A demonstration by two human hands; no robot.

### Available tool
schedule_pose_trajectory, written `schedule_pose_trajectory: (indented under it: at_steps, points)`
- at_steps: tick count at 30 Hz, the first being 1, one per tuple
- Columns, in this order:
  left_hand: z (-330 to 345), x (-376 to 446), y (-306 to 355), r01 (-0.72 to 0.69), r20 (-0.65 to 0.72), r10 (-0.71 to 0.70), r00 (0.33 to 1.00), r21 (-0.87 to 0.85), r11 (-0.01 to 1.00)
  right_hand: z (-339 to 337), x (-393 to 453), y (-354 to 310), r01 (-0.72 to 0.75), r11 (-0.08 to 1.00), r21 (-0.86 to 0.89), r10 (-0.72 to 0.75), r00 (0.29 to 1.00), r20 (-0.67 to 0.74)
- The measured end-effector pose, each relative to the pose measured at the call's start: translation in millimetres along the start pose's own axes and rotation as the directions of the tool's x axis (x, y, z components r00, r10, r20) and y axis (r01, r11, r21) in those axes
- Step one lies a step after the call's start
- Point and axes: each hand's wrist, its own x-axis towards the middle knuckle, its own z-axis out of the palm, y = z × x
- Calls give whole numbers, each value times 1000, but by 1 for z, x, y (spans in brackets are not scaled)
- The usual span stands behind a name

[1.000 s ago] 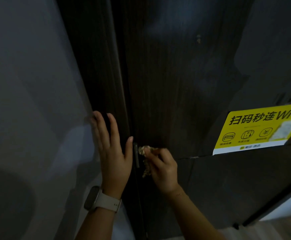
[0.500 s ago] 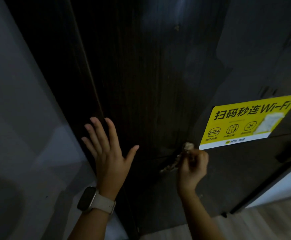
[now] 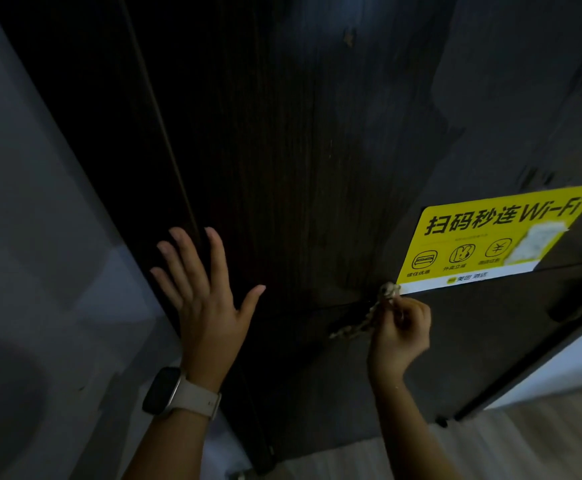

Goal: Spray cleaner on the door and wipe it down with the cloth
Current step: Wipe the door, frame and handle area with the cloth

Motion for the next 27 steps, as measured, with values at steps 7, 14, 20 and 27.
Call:
schedule_pose_trajectory:
  at_steps: [7, 14, 20, 27]
  points:
    - [0, 1, 1, 0, -14, 0, 1000, 8, 1000, 28, -72, -31, 62, 990, 129, -95, 958, 269]
    - [1, 0, 2, 4, -33, -5, 999, -23, 1000, 0, -26, -13, 50, 998, 44, -60, 963, 262]
    - [-6, -4, 19, 48, -86, -57, 995, -107, 993, -19, 17, -16, 34, 998, -43, -25, 980, 196]
    - [0, 9, 52, -55, -20, 53, 998, -114, 992, 3, 85, -96, 256, 965, 52, -261, 953, 153]
